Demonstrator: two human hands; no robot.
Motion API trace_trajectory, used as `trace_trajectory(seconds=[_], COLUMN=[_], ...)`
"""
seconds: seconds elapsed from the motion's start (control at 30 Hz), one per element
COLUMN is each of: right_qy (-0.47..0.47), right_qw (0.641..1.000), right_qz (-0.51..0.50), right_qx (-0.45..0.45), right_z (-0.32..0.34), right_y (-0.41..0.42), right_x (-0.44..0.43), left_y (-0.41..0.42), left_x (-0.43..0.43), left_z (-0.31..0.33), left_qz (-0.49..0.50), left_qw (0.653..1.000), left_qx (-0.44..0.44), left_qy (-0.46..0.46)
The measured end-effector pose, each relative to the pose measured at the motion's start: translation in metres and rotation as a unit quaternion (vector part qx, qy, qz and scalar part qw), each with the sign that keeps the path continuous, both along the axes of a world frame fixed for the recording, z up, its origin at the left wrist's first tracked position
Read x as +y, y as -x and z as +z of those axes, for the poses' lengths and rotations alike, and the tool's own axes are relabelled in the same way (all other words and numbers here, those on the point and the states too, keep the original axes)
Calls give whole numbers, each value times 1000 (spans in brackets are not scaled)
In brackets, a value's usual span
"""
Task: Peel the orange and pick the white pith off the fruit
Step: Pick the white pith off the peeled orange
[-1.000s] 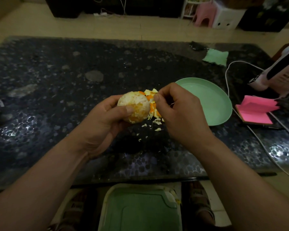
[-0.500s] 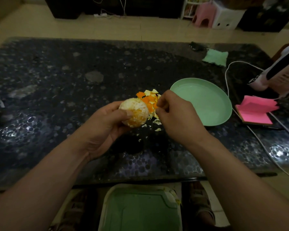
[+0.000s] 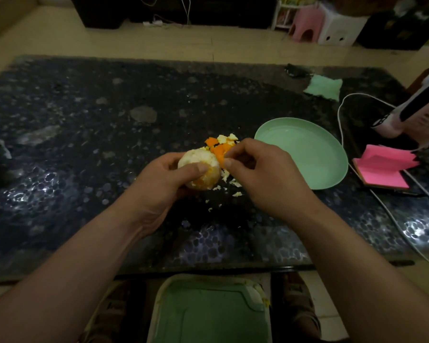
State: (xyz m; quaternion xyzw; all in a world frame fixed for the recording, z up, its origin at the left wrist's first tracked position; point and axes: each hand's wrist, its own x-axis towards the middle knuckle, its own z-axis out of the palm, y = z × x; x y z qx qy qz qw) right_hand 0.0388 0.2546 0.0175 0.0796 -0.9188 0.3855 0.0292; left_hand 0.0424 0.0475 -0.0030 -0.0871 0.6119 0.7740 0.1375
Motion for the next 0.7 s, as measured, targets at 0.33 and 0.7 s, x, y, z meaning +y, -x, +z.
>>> trace_trajectory(seconds=[0.33,0.7], right_qy=[-17,-156], right_qw=[998,974], right_qz=[37,39], right_qx=[50,162], right_z=[4,1], right_y=[-8,-12], right_x=[-7,-16], left_y=[-4,-8], left_x=[0,1], left_z=[3,-1], left_qz=[19,24], left_qw=[997,986], left_qx=[39,86], left_qy=[66,139])
